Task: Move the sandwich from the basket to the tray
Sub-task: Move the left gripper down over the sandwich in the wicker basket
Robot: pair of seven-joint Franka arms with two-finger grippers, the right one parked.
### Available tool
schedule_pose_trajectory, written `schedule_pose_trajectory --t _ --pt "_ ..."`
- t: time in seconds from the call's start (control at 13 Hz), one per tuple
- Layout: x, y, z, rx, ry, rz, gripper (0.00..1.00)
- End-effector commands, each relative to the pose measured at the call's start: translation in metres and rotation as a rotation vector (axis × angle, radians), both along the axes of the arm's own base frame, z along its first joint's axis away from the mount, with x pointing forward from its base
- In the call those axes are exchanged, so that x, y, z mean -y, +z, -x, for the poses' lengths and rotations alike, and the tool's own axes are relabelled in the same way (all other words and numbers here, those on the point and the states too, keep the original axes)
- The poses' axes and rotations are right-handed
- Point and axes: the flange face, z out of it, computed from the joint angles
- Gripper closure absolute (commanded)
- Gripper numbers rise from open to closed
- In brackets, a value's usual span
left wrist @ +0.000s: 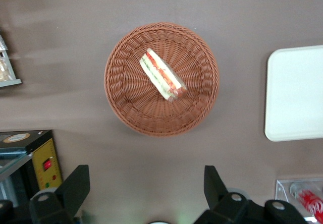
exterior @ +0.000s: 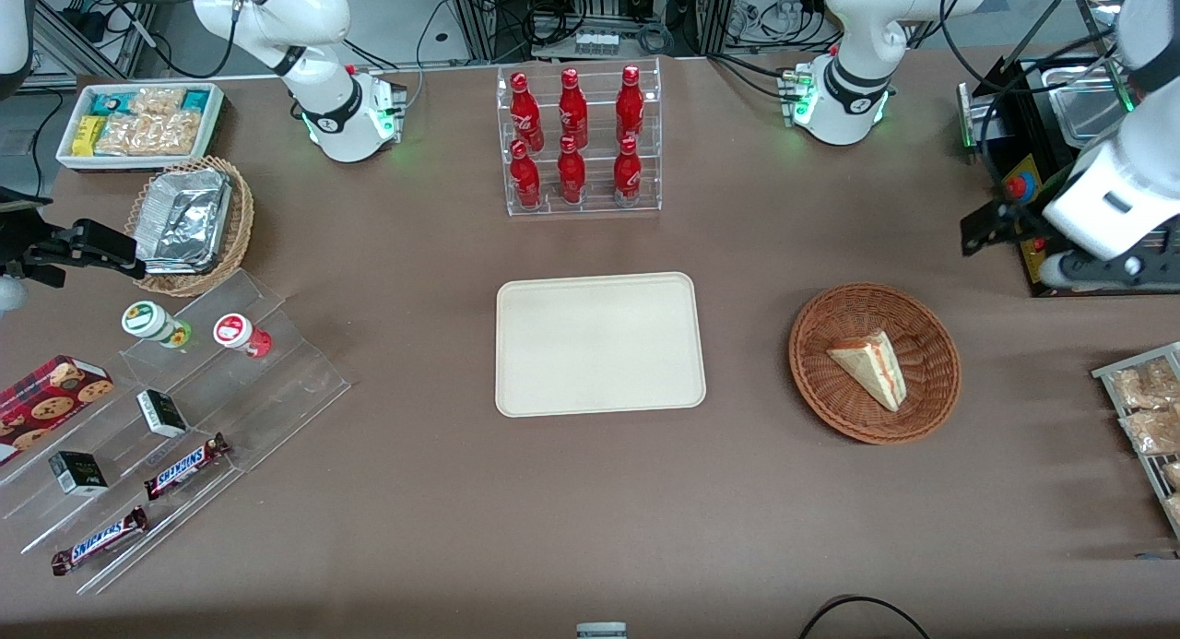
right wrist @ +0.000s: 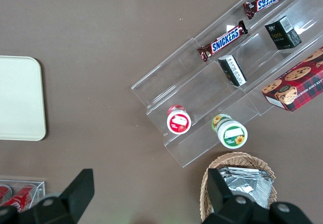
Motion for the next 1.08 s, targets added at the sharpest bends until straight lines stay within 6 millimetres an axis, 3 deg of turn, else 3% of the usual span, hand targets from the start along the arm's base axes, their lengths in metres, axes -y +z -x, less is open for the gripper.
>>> schedule_pose_trajectory --t 0.0,0.62,1.0 --pt "0.002 -0.044 0.005 0.021 0.082 -0.022 0.00" --pt "0.033 -0.170 0.023 0.205 0.521 0.018 0.00" --pt "0.031 -0.221 0.024 0.210 0.556 0.029 0.00"
